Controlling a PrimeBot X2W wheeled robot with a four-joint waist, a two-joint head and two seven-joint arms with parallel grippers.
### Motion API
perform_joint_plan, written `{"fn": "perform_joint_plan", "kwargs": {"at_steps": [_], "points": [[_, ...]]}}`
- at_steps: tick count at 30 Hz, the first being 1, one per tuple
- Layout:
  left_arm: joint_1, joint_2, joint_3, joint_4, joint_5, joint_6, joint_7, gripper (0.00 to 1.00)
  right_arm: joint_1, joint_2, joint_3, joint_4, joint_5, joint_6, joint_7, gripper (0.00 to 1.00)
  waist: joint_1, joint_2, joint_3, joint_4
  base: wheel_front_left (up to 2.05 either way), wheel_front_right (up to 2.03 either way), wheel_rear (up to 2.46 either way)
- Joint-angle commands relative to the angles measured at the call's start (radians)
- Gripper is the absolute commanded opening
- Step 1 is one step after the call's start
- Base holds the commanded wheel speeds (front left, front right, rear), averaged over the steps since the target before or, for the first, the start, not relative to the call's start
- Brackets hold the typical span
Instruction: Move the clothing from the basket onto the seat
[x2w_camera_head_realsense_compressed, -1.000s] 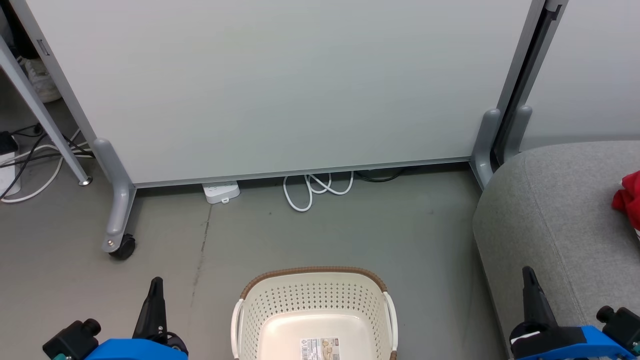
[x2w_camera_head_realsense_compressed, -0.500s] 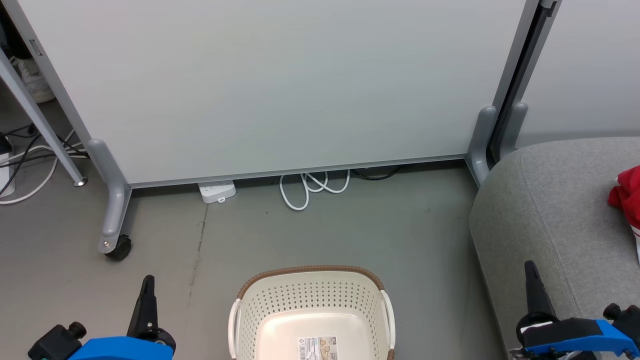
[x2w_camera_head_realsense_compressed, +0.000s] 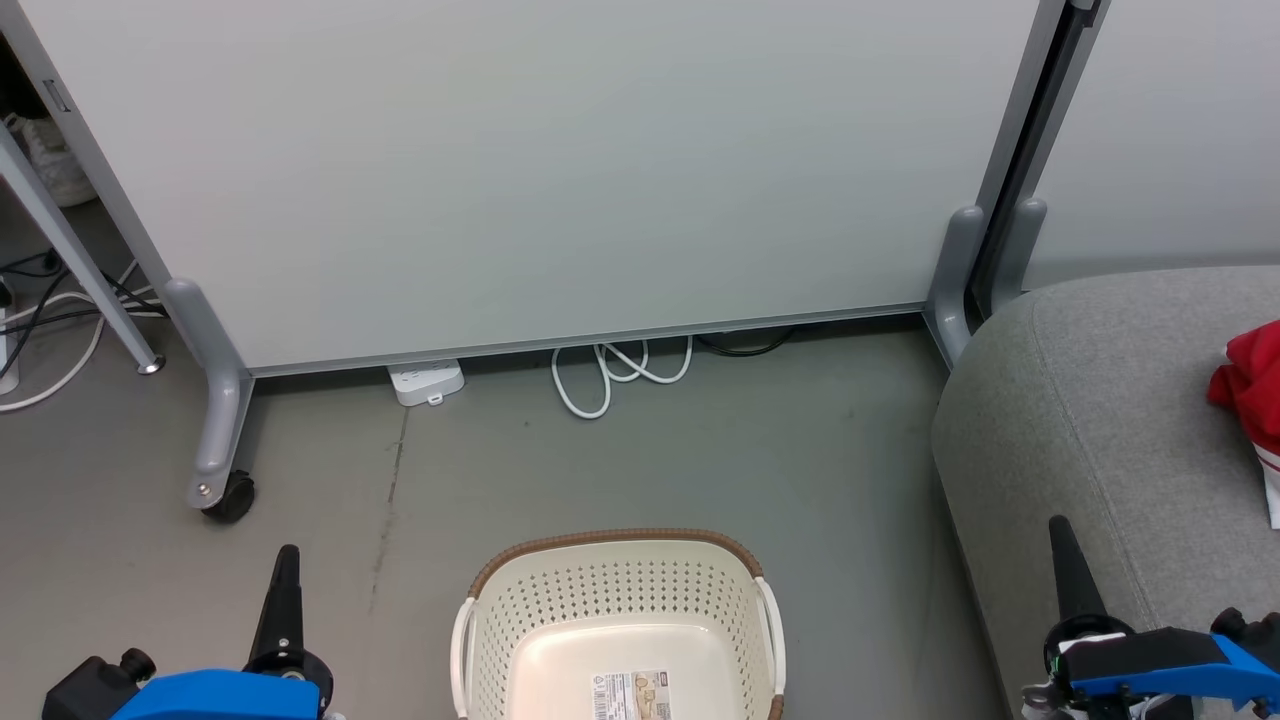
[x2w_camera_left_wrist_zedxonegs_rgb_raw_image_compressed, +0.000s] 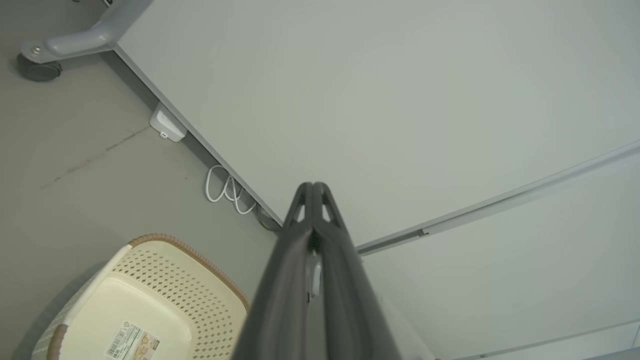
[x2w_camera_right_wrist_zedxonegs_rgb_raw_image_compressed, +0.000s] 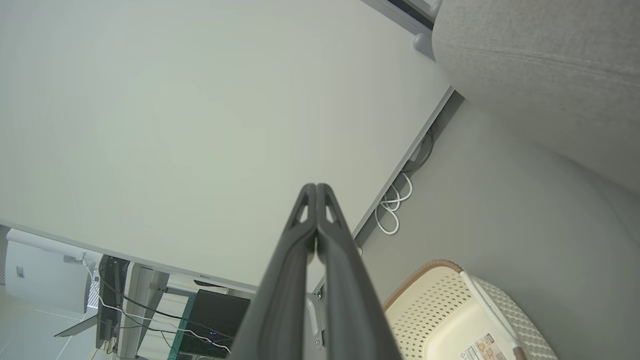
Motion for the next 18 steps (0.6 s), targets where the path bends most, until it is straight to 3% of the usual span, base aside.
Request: {"fn": "perform_joint_plan", "kwargs": {"at_steps": [1,18], "points": [[-0.026,0.005,0.011,-0.014,-0.027,-0.007,0.007,0.0,-0.027,0.001,-0.005,-0.015,0.03,0.0,0.008,0.0,-0.0001,0.0,0.001,-0.001,0.0,0.0,0.0],[-0.027,0.006,0.031,-0.029,-0.181,-0.012,0.048,0.0,-0.041,0.003,-0.014,-0.018,0.182,0.0,0.051,0.0,-0.0001,0.0,0.006,-0.013,0.0,0.0,0.0]]}}
